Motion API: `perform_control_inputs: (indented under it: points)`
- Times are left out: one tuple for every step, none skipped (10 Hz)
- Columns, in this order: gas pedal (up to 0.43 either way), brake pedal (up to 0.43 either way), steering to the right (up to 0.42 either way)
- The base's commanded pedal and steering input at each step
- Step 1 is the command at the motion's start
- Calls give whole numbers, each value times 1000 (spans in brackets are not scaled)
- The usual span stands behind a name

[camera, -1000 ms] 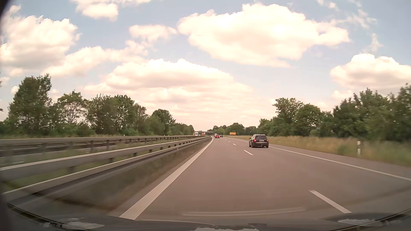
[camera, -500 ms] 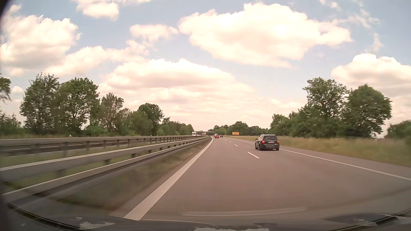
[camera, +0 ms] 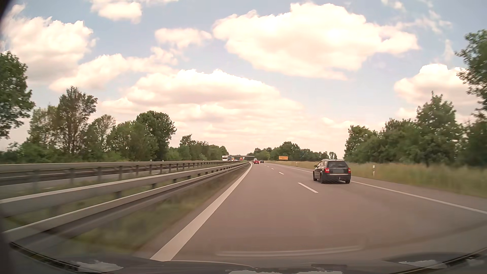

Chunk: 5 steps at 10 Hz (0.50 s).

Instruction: Follow the waypoints while adhering to traffic rules and regulations

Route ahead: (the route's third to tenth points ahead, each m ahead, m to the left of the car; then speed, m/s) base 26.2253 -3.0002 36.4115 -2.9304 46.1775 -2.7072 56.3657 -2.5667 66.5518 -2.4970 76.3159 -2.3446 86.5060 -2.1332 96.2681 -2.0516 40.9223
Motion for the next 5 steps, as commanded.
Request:
perform_control_inputs:
  points:
    - [461,12,-1]
    - [461,12,-1]
    - [461,12,-1]
    - [461,12,-1]
    - [461,12,-2]
